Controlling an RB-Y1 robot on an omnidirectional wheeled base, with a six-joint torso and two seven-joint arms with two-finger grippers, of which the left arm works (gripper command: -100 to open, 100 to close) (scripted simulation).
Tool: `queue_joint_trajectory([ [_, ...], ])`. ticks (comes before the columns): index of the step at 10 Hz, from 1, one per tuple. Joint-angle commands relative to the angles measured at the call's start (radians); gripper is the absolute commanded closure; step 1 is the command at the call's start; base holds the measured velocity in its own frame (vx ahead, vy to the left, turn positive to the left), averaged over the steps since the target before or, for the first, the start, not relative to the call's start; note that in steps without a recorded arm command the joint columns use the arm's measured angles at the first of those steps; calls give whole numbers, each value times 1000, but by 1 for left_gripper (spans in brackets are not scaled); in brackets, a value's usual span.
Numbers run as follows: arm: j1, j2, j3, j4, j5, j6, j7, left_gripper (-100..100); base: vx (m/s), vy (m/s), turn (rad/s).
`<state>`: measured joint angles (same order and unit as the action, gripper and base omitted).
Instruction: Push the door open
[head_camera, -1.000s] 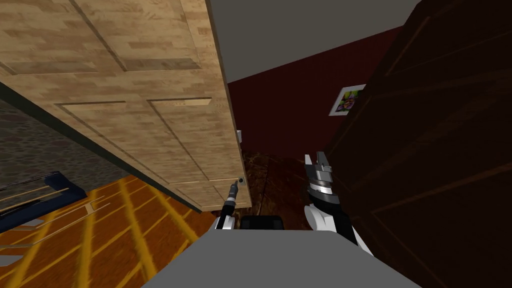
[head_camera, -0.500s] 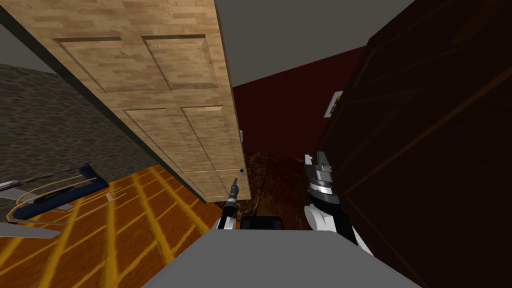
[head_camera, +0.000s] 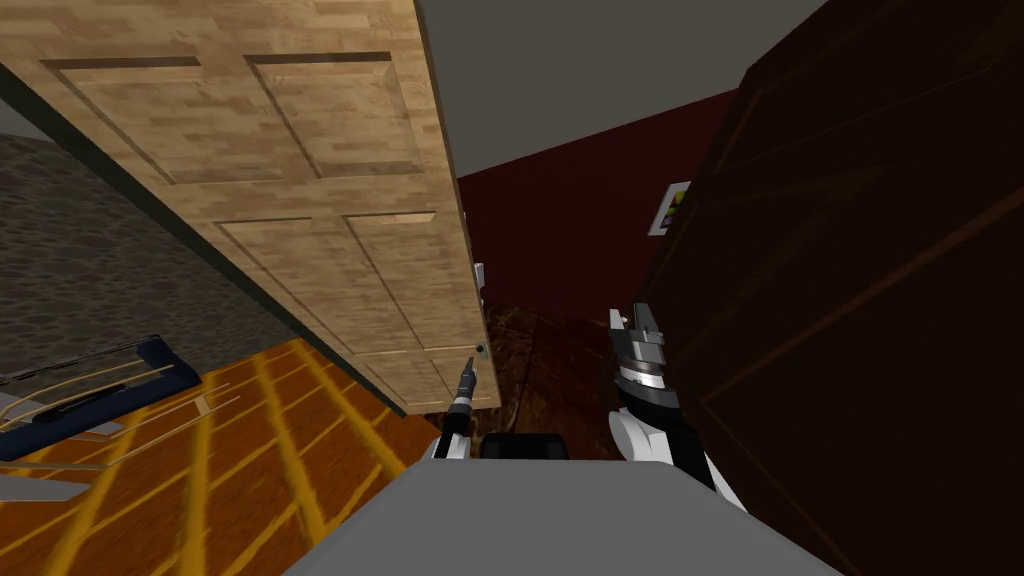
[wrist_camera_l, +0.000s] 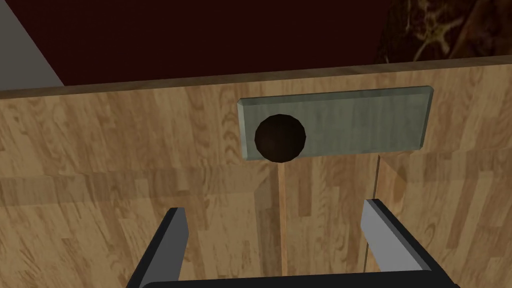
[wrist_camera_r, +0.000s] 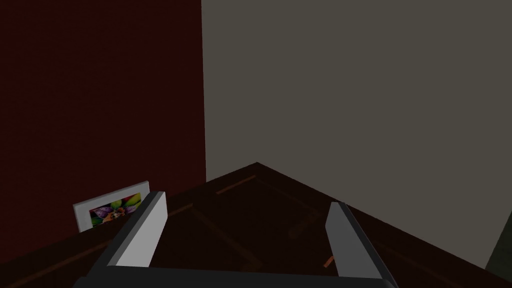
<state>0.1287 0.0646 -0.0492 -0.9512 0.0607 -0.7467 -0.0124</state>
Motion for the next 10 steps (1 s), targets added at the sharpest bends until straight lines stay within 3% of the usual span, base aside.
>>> queue_joint_trajectory([
  [1, -2, -1, 3, 6, 1, -7, -2, -100, 220, 23, -27],
  [5, -5, -7, 8, 14, 3, -16, -4, -100, 170, -15, -16],
  [6, -5, -7, 8, 14, 3, -16, -4, 100, -20, 0, 2],
  [10, -5, -7, 8, 14, 3, -16, -4, 100, -19, 3, -5],
])
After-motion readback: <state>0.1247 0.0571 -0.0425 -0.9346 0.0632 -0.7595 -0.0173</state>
